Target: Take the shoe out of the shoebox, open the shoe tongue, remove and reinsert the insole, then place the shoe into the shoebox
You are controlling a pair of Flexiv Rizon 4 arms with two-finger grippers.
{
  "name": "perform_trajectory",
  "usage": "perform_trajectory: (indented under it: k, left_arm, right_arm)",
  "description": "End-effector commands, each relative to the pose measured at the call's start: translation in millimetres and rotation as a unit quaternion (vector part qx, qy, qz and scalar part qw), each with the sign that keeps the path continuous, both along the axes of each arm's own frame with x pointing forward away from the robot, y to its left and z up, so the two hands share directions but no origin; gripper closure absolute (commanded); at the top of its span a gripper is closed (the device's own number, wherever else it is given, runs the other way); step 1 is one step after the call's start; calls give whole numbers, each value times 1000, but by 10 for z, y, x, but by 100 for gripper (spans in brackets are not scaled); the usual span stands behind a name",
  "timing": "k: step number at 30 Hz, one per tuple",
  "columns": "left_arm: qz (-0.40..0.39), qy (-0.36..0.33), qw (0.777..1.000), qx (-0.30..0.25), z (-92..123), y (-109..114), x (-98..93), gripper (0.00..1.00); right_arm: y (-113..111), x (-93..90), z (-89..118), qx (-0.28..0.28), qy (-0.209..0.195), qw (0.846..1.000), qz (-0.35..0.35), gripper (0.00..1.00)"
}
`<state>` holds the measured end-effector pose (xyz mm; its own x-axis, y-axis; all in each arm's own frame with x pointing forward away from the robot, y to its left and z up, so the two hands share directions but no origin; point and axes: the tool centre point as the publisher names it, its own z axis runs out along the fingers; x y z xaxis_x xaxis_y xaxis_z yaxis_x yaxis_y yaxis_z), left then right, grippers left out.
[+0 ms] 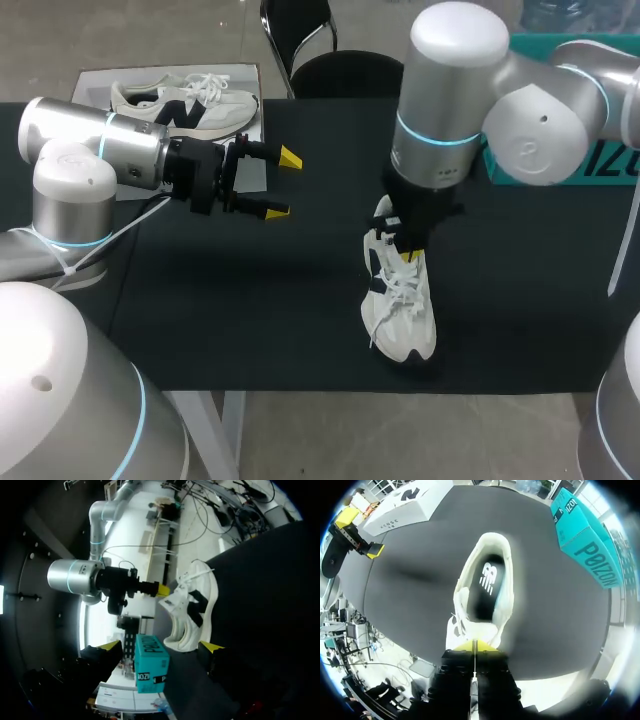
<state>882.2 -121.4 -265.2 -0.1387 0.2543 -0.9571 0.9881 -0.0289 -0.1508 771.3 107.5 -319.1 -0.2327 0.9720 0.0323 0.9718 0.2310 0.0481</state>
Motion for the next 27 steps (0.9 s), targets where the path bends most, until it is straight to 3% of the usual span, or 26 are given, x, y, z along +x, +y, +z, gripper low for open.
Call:
perform_trajectory:
  k: [1,13,23,27]
  left_arm:
    - [-1,0,1000,1,0,-3,4,0]
    - [-1,0,1000,1,0,-3,4,0]
    - [-1,0,1000,1,0,-3,4,0]
    - [-1,0,1000,1,0,-3,4,0]
  right_arm:
    - [5,117,-115,6,3,1000,4,100]
    - [-91,386,-416,21,5,1000,6,100]
    - [-177,412,-132,14,-7,1000,12,100]
    - [-194,502,-60,37,10,998,48,100]
